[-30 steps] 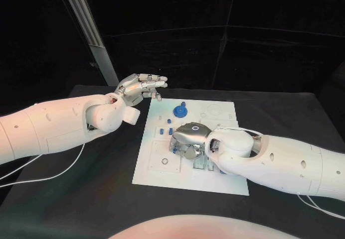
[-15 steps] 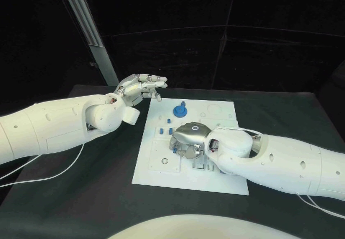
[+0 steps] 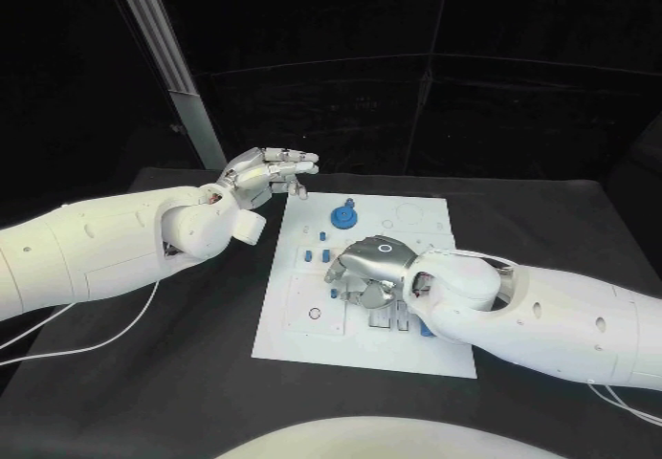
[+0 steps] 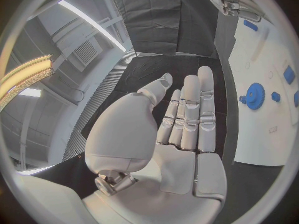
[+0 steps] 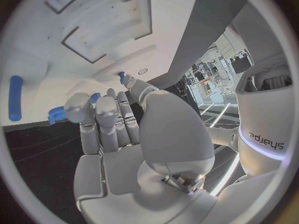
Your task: Assemble the parts on the task board
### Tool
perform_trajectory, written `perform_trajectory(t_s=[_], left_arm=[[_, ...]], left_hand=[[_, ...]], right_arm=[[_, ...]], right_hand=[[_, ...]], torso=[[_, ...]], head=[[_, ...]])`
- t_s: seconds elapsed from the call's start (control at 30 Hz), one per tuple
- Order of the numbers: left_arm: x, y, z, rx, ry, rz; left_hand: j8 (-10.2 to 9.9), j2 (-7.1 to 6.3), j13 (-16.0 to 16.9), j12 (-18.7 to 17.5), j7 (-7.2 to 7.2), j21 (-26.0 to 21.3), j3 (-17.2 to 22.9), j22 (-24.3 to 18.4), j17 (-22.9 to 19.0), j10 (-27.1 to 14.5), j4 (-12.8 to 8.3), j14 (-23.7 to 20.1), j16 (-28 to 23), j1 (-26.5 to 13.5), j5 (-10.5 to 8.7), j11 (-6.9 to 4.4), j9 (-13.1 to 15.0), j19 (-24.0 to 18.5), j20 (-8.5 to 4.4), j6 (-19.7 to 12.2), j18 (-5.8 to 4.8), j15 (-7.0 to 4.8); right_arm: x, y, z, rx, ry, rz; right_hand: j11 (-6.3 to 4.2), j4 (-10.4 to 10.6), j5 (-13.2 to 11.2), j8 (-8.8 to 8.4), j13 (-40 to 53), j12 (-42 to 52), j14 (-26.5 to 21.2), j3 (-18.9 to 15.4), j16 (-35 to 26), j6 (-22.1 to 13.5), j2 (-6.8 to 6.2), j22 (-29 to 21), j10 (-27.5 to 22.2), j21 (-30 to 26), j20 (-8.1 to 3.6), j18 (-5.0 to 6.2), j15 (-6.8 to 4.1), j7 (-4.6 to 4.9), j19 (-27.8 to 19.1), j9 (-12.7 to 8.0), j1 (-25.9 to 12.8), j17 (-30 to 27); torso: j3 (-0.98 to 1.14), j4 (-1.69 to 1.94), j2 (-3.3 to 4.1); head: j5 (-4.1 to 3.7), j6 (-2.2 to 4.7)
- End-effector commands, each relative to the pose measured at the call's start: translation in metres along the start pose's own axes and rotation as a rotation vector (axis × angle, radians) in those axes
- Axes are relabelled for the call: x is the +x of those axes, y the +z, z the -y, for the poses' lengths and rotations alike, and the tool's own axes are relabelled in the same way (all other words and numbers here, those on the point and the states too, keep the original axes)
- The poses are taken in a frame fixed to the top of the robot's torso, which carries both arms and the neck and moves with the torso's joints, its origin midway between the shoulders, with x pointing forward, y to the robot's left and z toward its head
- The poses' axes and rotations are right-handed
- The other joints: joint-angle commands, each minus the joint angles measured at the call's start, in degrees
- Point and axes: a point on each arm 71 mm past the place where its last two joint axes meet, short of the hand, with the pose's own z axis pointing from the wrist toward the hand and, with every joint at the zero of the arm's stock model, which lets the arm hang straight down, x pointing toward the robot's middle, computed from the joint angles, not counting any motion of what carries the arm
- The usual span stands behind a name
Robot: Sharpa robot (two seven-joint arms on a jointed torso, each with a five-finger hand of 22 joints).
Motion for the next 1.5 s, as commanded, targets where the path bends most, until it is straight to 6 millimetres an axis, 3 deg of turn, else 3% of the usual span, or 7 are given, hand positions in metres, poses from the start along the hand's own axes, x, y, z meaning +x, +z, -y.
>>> perform_trajectory(t_s=[0.03,0.2,0.37,0.6,0.73,1.2,1.5], left_arm=[[0.000,0.000,0.001,-0.001,-0.010,-0.014],[0.000,0.000,0.001,-0.003,-0.009,-0.013],[-0.001,-0.001,0.000,-0.004,-0.009,-0.013],[0.000,-0.002,-0.003,-0.013,-0.011,-0.021],[0.001,-0.002,-0.004,-0.018,-0.011,-0.027],[0.001,-0.002,-0.005,-0.018,-0.011,-0.029],[0.001,-0.002,-0.005,-0.018,-0.011,-0.029]], left_hand=[[0.3,0.64,0.1,-0.1,0.09,-0.2,-0.3,-0.1,-0.1,-0.4,-0.1,-0.2,0.4,0.0,0.32,-0.06,0.0,0.0,0.46,-0.4,0.32,0.10],[0.3,0.65,0.1,0.0,0.10,-0.3,-0.4,-0.1,-0.1,-0.4,-0.1,-0.2,0.4,0.0,0.33,-0.06,0.0,0.0,0.46,-0.4,0.32,0.10],[0.3,0.65,0.1,0.0,0.10,-0.3,-0.4,-0.1,-0.1,-0.4,-0.1,-0.2,0.4,0.0,0.33,-0.06,0.0,0.0,0.46,-0.4,0.32,0.10],[0.4,0.71,0.1,0.0,0.10,-0.3,-0.4,-0.1,-0.1,-0.4,-0.1,-0.2,0.4,0.1,0.34,-0.05,0.0,0.0,0.47,-0.5,0.32,0.10],[0.6,1.21,0.1,0.1,0.11,-0.3,-0.2,-0.2,-0.3,-0.6,-0.4,-0.3,0.5,0.7,0.44,-0.05,0.0,0.0,0.45,-0.6,0.37,0.06],[0.6,1.21,0.1,0.1,0.11,-0.3,-0.2,-0.2,-0.3,-0.6,-0.4,-0.3,0.5,0.7,0.44,-0.05,0.0,0.0,0.45,-0.6,0.37,0.06],[0.6,1.23,0.1,0.1,0.13,-0.3,-0.2,-0.2,-0.3,-0.6,-0.4,-0.4,0.5,0.7,0.43,-0.04,0.0,0.0,0.45,-0.7,0.37,0.07]], right_arm=[[-0.009,-0.012,0.002,-0.015,0.046,0.088],[-0.019,-0.033,0.018,0.043,0.073,0.082],[-0.035,-0.054,0.043,0.137,0.072,0.066],[-0.046,-0.069,0.068,0.227,0.036,0.073],[-0.047,-0.071,0.080,0.265,0.024,0.072],[-0.043,-0.062,0.088,0.295,0.007,0.013],[-0.037,-0.052,0.083,0.266,0.004,-0.065]], right_hand=[[-0.10,0.0,1.2,0.52,0.1,1.3,0.9,-0.3,1.0,1.4,0.49,1.3,1.6,1.0,-0.26,0.61,-0.50,-0.05,1.5,0.2,0.3,1.1],[-0.62,0.4,1.8,0.84,0.0,3.0,1.6,-0.3,2.0,3.0,0.53,3.3,4.0,2.4,-0.59,0.17,-0.86,-0.31,3.2,0.3,0.0,2.2],[-0.66,1.3,1.9,0.23,-0.4,2.9,1.6,-1.9,1.8,2.8,-0.91,3.4,3.4,2.5,-0.71,0.11,-0.91,-0.44,3.5,0.0,-1.5,1.8],[-0.68,1.4,1.9,-0.02,-0.4,2.8,1.6,-2.8,1.6,2.6,-1.41,3.1,2.8,2.3,-0.71,0.15,-0.93,-0.51,3.4,-0.1,-1.5,1.4],[-0.57,1.6,1.8,-0.37,-0.4,2.4,1.3,-4.4,0.9,1.6,-1.51,2.0,1.0,1.4,-0.67,0.39,-0.82,-0.65,2.6,-0.2,-1.1,0.2],[-0.46,1.7,1.7,-0.13,-0.3,2.8,1.4,-5.5,0.7,1.4,-0.26,1.4,-0.3,0.8,-0.58,0.49,-0.74,-1.13,2.4,-0.1,0.5,-0.1],[-1.41,2.2,1.7,0.39,-0.3,4.8,1.7,-4.9,1.1,3.5,0.97,2.8,4.3,1.8,-1.04,0.19,-1.51,-1.42,3.7,0.1,1.2,0.3]], torso=[[0.04,-0.09,-0.04],[-0.03,-0.10,-0.07],[0.02,-0.27,-0.09],[0.00,-0.13,-0.01],[-0.11,-0.07,0.00],[-0.02,-0.13,0.02],[0.02,-0.07,0.09]], head=[[-0.08,0.35],[-0.74,0.85],[-1.26,1.28],[-1.89,1.65],[-2.18,1.88],[-2.30,1.73],[-2.31,1.55]])
